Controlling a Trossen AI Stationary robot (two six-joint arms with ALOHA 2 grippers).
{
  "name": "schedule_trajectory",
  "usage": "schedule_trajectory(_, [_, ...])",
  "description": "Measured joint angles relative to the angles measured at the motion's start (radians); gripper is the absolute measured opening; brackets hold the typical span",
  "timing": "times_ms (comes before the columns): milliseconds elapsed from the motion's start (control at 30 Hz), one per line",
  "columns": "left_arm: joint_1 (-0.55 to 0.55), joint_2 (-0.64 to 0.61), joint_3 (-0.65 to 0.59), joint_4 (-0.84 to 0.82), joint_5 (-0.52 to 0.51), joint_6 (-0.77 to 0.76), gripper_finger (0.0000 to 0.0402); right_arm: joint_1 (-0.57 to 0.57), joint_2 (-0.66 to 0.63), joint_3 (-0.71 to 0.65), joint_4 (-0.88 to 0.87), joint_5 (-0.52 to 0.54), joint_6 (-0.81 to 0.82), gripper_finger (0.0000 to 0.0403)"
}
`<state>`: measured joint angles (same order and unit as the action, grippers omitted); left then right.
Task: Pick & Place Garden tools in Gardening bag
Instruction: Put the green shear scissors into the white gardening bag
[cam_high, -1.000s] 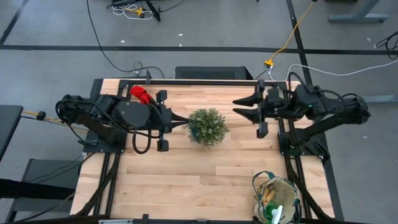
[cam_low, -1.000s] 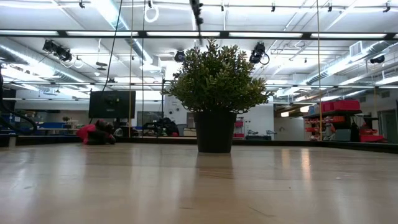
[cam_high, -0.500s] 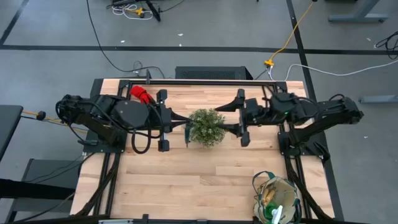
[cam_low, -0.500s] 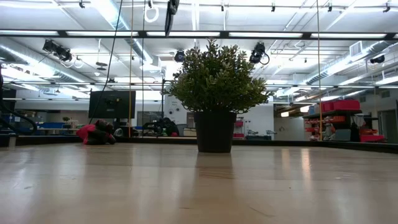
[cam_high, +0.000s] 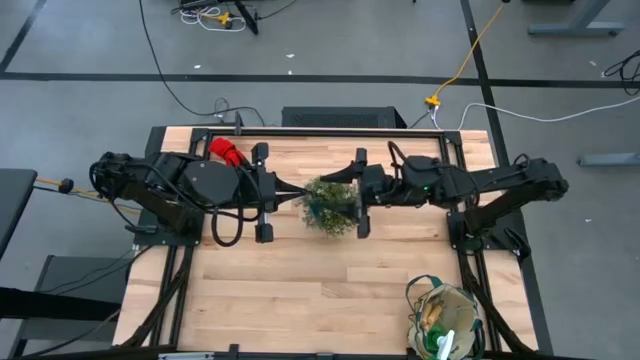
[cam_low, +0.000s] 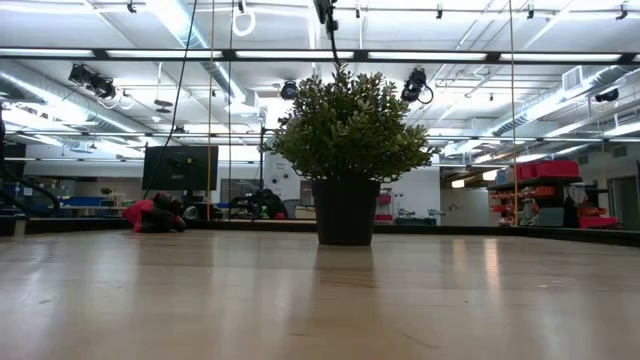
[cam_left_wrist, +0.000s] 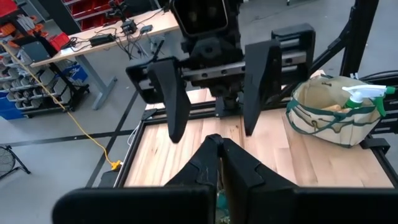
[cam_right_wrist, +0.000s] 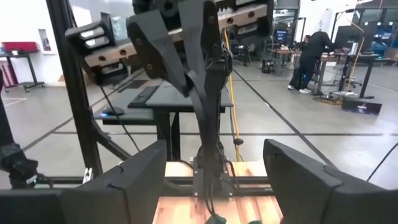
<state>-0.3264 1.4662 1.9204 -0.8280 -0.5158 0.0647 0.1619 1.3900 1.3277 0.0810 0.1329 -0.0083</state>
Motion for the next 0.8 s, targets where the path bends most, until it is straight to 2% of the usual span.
schedule_trajectory(667, [0.023,0.0,-0.001,0.0,0.004,0.0,0.0012,-0.026,0.125,0.0,0.157,-0.018,0.03,0.0267])
schedule_trajectory(800, [0.023,0.001,-0.001,-0.003,0.004,0.001,0.001,-0.029,0.125,0.0,0.166,-0.018,0.03,0.0255])
